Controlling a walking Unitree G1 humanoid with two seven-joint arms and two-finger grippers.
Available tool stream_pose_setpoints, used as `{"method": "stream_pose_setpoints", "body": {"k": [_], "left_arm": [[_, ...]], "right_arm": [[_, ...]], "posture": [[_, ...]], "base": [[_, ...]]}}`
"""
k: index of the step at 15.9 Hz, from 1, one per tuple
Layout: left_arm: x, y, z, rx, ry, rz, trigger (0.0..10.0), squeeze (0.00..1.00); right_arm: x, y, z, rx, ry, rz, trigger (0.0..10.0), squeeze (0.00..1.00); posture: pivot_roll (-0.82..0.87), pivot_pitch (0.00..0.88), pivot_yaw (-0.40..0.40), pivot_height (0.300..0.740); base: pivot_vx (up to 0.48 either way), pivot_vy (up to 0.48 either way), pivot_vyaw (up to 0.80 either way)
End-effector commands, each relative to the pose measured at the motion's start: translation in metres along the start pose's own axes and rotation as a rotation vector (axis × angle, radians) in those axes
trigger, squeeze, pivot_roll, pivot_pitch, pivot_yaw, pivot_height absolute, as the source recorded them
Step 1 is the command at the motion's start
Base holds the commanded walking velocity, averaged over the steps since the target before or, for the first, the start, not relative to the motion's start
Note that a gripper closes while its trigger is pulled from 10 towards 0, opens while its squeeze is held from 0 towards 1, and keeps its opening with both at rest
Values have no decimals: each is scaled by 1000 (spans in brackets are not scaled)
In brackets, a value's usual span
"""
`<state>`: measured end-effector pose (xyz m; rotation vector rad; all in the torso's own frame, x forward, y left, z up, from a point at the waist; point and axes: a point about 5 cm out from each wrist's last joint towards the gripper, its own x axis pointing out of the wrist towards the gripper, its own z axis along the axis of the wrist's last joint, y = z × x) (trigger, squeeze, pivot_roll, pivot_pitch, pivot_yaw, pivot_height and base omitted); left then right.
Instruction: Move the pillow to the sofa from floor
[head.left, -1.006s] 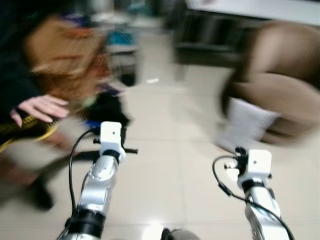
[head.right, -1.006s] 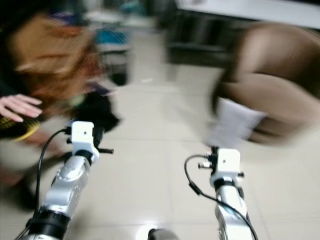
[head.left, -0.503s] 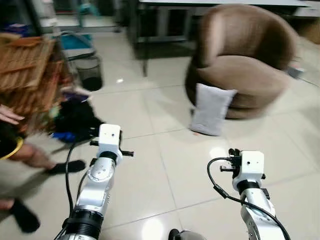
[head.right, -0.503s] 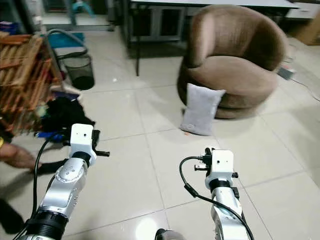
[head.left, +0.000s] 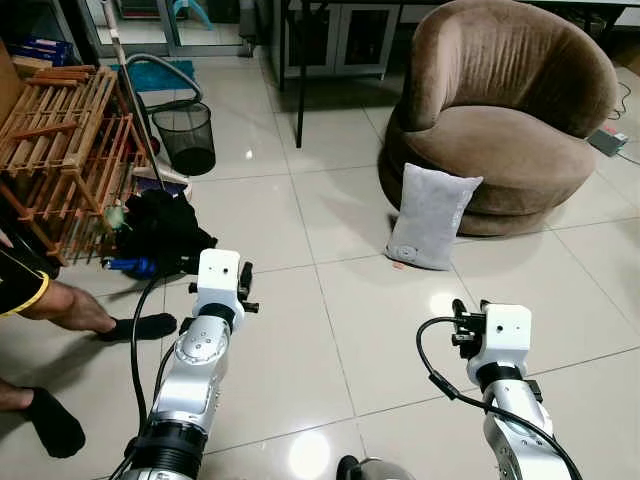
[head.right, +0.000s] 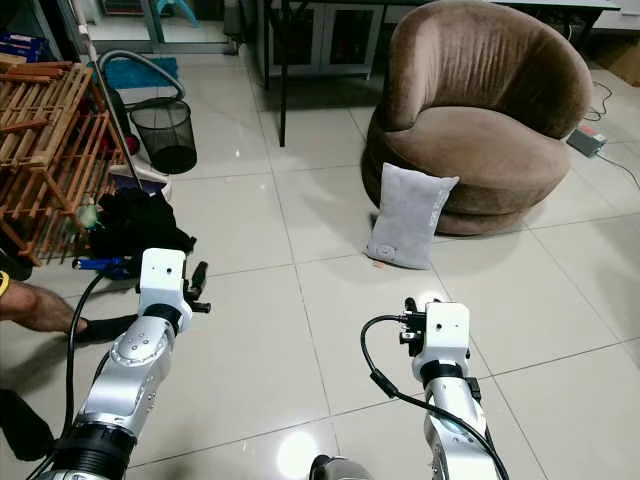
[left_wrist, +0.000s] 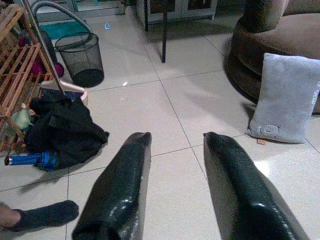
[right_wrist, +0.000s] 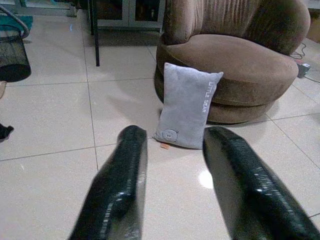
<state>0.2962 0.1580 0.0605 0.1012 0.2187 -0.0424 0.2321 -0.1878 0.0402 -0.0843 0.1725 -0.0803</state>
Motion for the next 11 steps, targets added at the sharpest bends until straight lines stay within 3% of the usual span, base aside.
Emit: {"method": "stream_pose_setpoints", "body": {"k": [1,11], "left_arm": [[0,-4,0,-6,4,-17,10000,1000],[-2,-3,-3,-18,14,-31,10000,1000]], "right_arm": [[0,-3,3,-5,-5,-16,10000,1000],[1,-2,3,-15,-7,-12,10000,1000]], "posture": [[-46,90,-64,740],[-46,91,-64,740]], "base": [[0,0,0],[0,0,0]]}}
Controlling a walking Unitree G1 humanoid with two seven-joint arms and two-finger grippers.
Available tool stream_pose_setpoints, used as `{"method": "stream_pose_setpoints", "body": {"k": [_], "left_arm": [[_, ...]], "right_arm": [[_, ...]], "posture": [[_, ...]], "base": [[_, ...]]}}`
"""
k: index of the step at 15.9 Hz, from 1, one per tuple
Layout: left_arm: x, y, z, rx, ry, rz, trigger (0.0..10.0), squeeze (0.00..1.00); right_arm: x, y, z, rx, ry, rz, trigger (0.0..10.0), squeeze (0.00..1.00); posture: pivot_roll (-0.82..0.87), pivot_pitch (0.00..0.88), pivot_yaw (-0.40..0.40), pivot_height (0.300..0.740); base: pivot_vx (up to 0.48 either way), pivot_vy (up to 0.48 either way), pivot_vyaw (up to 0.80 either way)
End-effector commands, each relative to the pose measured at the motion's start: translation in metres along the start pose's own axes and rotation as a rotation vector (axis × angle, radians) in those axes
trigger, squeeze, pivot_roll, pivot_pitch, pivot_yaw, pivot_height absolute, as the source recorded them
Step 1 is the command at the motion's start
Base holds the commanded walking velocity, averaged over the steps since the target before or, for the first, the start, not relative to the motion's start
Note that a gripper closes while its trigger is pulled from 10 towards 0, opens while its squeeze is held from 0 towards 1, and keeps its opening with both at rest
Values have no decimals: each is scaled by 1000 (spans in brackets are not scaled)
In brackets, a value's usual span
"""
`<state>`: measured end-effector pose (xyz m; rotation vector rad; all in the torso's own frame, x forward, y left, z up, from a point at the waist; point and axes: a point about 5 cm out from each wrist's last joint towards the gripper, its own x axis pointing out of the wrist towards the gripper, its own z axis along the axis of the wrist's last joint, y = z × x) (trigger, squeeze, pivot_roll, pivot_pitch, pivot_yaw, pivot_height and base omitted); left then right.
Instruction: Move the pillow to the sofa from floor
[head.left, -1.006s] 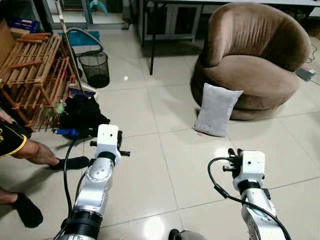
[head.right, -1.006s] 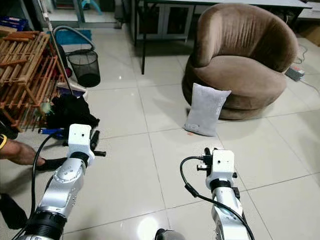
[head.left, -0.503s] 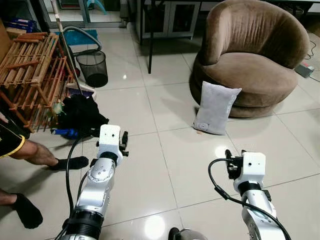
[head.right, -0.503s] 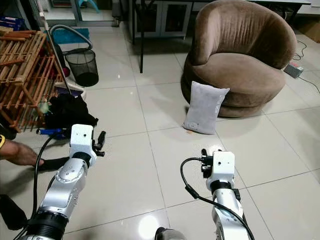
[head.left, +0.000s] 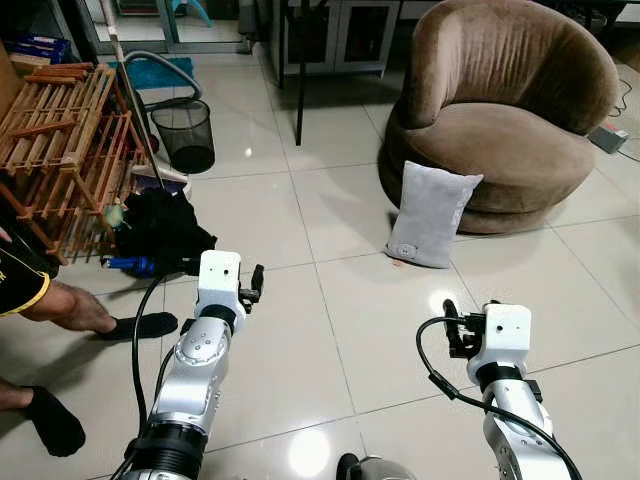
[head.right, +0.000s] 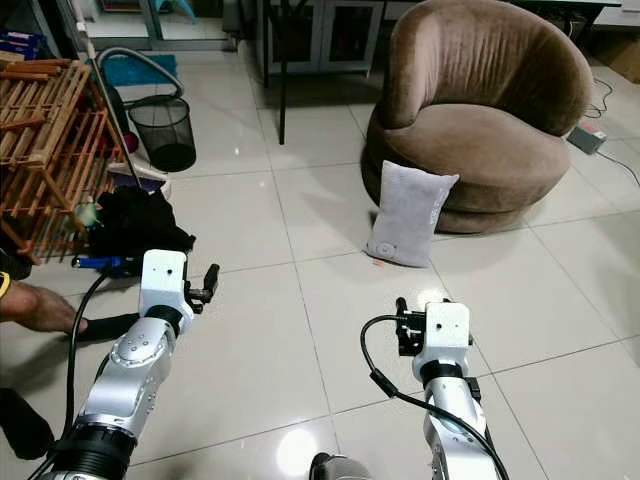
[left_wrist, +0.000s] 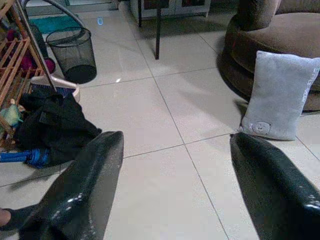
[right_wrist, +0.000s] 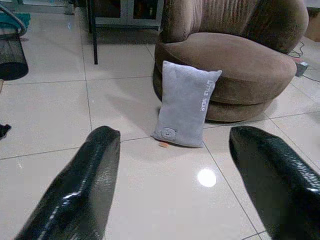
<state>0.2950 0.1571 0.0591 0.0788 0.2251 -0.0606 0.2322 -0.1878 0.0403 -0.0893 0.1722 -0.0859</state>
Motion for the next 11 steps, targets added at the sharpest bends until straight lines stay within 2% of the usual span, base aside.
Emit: {"method": "stream_pose_setpoints", "body": {"k": [1,7,10,11], "left_arm": [[-2,-2,-1,7,9,-16,10000,1000],[-2,-4,-2,21,8,-31,10000,1000],[-2,-5,-2,23,14,-36,10000,1000],[-1,-6,-2,25,16,-36,10000,1000]], "right_arm": [[1,-2,3,-11,-6,-7,10000,1000],[0,-2,1,-2,-3,-8,10000,1000],[1,-1,0,-30,4,-16,10000,1000],[1,-1,0,-36,6,-17,10000,973]], "posture": [[-44,92,-63,740],[-47,89,-60,740],[-48,80,-55,740],[-47,80,-55,740]], "base": [[0,0,0],[0,0,0],[0,0,0],[0,0,0]]}}
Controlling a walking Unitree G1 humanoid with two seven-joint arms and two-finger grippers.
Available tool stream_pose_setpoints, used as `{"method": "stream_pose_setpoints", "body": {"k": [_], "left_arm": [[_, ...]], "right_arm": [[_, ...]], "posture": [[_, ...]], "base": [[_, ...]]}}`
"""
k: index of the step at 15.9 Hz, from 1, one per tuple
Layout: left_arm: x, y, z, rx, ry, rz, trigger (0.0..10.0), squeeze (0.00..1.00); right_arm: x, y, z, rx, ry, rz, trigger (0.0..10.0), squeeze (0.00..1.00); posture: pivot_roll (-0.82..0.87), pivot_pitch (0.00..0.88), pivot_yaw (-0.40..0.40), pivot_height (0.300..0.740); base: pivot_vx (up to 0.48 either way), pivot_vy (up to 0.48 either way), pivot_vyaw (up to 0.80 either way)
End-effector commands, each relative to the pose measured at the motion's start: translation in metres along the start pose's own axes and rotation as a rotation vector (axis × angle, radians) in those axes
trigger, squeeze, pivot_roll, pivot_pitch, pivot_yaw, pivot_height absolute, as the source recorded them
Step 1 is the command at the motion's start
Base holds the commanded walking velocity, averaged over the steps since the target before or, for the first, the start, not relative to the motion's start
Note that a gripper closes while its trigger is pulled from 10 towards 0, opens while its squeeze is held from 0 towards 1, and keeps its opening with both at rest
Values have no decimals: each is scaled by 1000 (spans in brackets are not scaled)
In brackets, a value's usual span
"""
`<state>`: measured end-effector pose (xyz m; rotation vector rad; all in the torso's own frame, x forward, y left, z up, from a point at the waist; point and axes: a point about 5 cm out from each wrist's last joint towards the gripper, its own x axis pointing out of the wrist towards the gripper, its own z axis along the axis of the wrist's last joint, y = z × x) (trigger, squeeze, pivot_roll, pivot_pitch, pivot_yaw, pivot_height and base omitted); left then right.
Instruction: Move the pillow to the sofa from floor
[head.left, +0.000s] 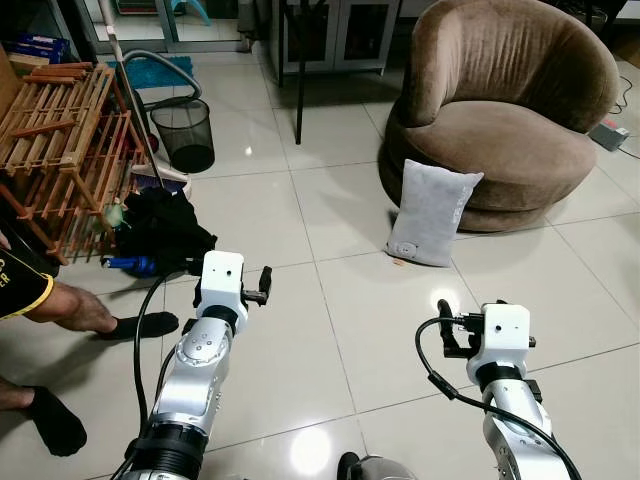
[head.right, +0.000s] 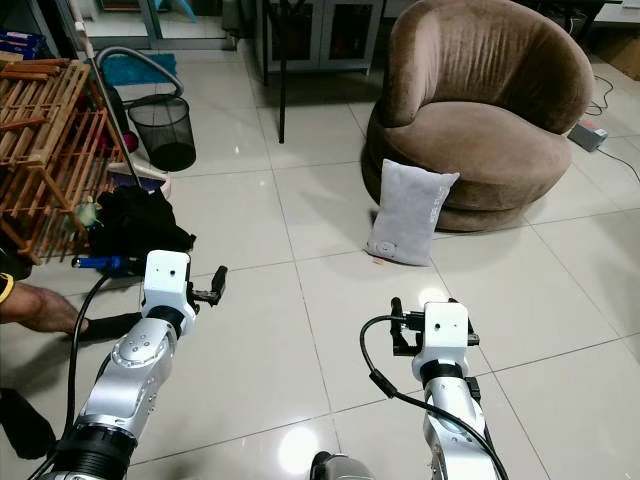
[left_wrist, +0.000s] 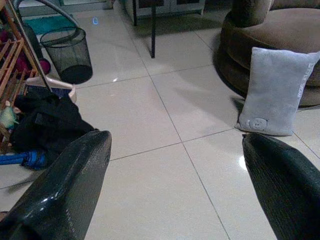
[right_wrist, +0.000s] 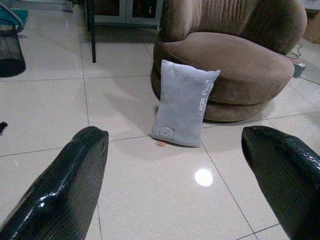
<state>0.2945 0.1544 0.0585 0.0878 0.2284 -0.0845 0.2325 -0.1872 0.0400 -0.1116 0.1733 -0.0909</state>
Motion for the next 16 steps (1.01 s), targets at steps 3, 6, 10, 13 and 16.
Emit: {"method": "stream_pose_setpoints", "body": {"k": [3,6,10,13,16], "left_arm": [[1,-3,5,-12,-12,-52,10000,580],[2,-1,3,-11,20,-52,10000,553],[1,-3,3,-17,9,-70,10000,569],[0,-2,3,-20,17,-71,10000,576],[0,-3,5,-25,11,-75,10000,584]], "right_arm": [[2,-2,-1,-20,11,-16,10000,0],[1,1,-2,-20,11,-9,10000,0],[-2,3,-3,-23,8,4,10000,0],[-2,5,-1,-39,-12,13,10000,0],[-1,6,-2,3,2,14,10000,0]], "posture": [[-45,75,-51,740],[-47,81,-48,740],[-49,84,-46,740],[-48,84,-45,740],[-46,86,-46,740]], "base": [[276,0,0],[480,0,0],[480,0,0],[480,0,0],[480,0,-246]]}}
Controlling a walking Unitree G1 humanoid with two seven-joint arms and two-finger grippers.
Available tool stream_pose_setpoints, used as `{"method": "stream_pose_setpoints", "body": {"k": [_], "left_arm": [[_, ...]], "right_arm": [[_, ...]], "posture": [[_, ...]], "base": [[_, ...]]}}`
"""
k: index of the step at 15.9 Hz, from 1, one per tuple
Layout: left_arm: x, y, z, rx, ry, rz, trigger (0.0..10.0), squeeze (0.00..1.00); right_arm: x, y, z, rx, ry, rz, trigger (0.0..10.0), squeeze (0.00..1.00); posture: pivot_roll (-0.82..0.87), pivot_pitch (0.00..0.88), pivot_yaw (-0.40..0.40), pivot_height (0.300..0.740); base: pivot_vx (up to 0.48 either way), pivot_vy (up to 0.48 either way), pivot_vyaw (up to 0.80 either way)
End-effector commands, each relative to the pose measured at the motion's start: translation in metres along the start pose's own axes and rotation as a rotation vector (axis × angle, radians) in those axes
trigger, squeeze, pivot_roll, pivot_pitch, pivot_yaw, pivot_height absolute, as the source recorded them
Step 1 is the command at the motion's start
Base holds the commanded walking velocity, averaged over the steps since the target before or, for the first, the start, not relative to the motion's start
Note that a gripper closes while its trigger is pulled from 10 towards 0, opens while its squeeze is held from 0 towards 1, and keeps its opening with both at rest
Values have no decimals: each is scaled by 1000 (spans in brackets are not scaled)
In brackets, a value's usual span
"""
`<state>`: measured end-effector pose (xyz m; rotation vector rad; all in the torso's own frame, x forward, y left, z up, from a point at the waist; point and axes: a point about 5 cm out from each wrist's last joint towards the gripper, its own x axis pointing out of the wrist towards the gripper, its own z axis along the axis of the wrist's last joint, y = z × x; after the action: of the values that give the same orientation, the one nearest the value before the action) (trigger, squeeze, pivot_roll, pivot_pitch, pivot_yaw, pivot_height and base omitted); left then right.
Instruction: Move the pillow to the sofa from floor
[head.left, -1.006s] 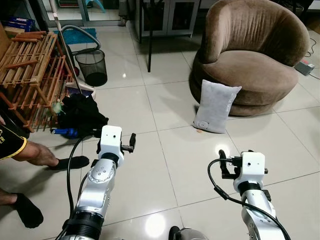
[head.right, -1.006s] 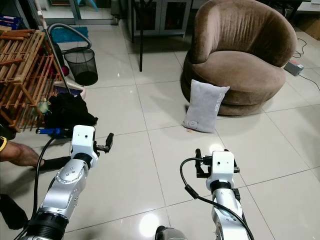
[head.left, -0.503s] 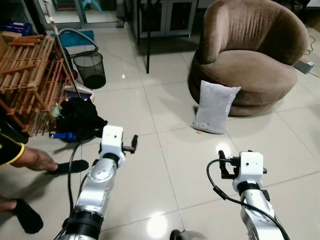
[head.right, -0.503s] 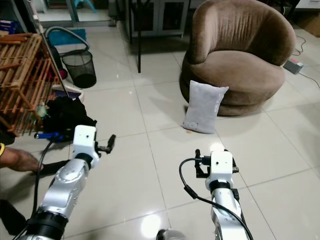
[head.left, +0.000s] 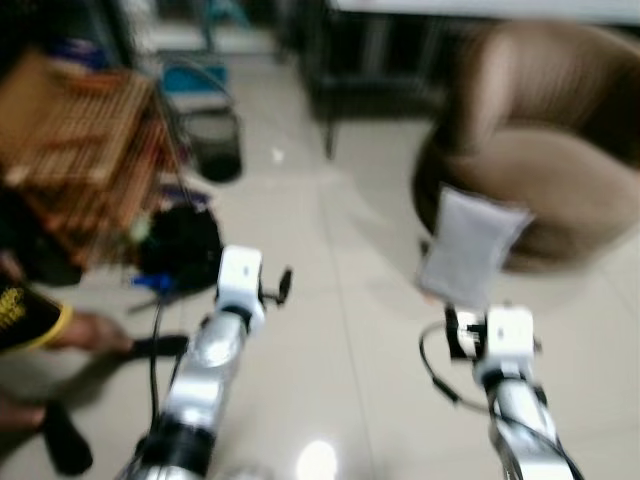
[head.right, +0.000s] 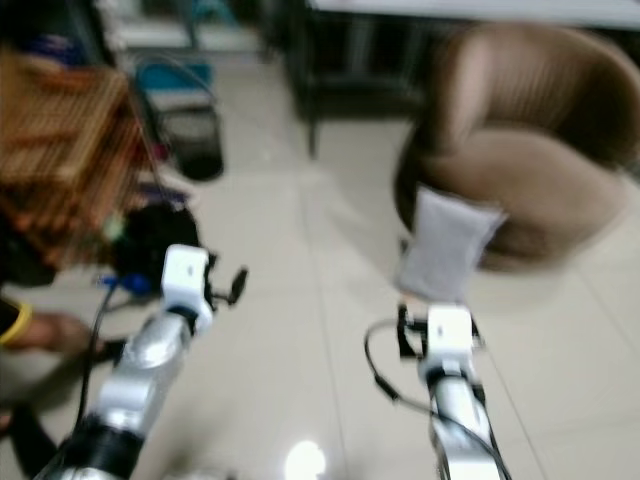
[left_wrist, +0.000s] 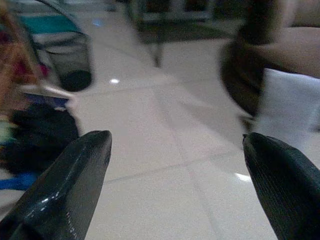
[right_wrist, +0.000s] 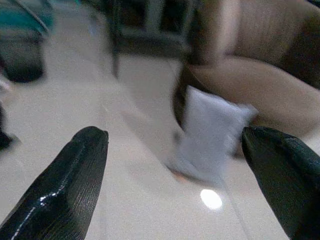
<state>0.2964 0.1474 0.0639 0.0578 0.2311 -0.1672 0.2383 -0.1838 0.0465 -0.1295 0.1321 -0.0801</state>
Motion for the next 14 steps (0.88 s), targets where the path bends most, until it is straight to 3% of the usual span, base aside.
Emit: {"method": "stream_pose_setpoints", "body": {"k": [1,4,5,9,10,11,14], "left_arm": [[-1,3,-1,-3,10,9,10000,584],[-1,2,-1,-1,6,3,10000,608],[-1,1,0,2,6,-6,10000,659],[-2,0,-1,-3,13,-32,10000,565],[-3,1,0,-8,6,-29,10000,349],[-3,1,0,-6,7,-29,10000,0],[-2,1,0,6,17,-25,10000,0]], "right_arm": [[-6,3,-9,13,47,9,10000,0],[-5,2,-10,9,49,11,10000,0],[-5,3,-10,13,51,12,10000,0],[-6,5,-10,28,51,18,10000,0],[-6,6,-10,29,54,18,10000,0],[-6,6,-10,30,54,18,10000,0],[-5,6,-12,35,60,17,10000,0]], "posture": [[-46,87,-47,740],[-45,86,-47,740],[-44,86,-46,740],[-40,88,-44,740],[-39,88,-43,740],[-37,89,-43,740],[-37,84,-38,740]], "base": [[480,0,-738],[480,0,-748],[480,0,-750],[480,0,-750],[480,0,-750],[442,0,-750],[371,137,-750]]}}
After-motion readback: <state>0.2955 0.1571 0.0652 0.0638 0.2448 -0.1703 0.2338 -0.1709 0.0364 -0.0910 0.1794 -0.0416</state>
